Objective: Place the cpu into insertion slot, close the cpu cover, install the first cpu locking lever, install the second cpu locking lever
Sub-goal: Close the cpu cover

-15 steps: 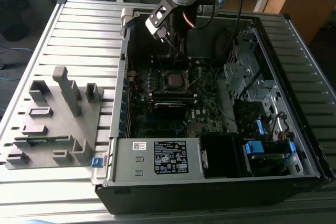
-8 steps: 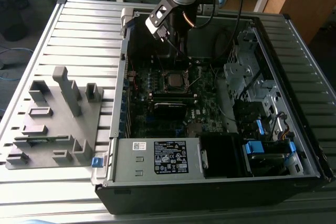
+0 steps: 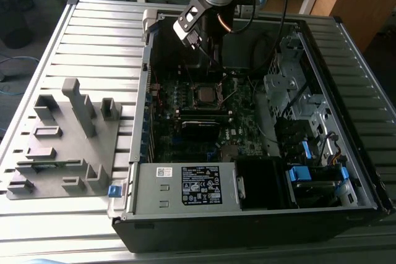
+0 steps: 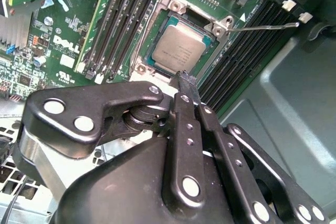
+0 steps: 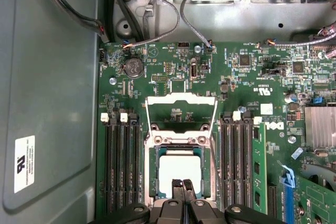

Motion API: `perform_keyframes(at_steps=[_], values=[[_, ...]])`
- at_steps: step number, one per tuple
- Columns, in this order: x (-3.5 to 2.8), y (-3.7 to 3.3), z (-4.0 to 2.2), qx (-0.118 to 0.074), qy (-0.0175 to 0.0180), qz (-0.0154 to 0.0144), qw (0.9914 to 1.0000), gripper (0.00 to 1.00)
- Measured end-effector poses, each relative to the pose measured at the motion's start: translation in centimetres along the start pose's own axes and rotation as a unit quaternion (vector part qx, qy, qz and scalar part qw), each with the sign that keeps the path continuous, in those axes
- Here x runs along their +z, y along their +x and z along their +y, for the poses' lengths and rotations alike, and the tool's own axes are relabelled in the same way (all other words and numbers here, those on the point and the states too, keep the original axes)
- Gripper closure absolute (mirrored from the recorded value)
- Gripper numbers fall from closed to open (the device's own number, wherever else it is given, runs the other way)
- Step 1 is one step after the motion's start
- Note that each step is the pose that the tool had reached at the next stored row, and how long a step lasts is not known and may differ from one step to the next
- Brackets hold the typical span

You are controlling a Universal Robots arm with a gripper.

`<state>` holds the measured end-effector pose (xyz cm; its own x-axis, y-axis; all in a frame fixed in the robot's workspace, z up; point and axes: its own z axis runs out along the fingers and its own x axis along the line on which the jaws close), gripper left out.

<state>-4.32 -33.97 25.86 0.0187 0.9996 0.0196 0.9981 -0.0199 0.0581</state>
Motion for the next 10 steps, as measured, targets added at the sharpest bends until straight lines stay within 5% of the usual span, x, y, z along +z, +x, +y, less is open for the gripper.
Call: perform_keyframes(at_steps=[10], values=[[-0.12,0.01,0.6,0.0,0.0,0.0,1.0,0.89]])
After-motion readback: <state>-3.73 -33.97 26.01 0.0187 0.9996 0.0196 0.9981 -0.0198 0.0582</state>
